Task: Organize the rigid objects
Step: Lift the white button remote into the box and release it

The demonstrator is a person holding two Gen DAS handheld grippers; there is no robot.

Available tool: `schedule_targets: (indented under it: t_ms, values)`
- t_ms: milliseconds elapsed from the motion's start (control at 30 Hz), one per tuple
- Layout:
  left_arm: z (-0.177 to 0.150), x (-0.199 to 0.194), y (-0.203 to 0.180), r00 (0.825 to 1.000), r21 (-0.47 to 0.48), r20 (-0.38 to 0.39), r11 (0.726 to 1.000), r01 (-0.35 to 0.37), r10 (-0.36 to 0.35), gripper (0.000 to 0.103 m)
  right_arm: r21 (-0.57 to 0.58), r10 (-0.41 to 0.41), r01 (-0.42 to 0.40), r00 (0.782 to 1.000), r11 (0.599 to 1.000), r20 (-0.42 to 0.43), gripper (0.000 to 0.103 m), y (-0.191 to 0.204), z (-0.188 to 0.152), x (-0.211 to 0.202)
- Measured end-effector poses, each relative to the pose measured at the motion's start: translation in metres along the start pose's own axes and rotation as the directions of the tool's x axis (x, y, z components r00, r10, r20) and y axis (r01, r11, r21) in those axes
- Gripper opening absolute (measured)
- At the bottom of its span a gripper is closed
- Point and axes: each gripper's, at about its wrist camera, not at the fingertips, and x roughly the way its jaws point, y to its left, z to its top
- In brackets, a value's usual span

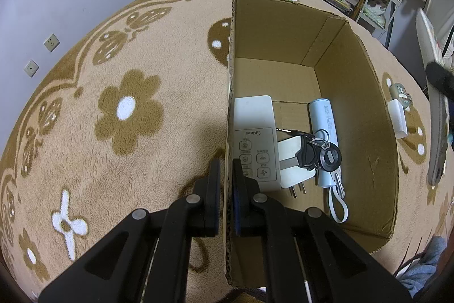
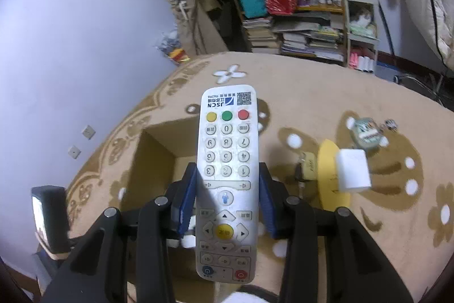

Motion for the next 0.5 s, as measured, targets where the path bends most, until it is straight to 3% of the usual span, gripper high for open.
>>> schedule_targets:
  t_ms: [233,500]
  values:
    - [0.0,0.0,0.0,1.0,0.001,0.0,1.0,-0.001,0.001,0.008,-0.032,0.095,-0.094,0.995,0.995,0.028,0.044,0.023,0.004,0.004]
    - [0.0,0.0,0.001,1.0,0.003,0.001,1.0,-0.003,0.003,0.008,-0.077,0.12,-0.125,0.991,0.989,-0.065,0.044,0.039,-0.02,0.033]
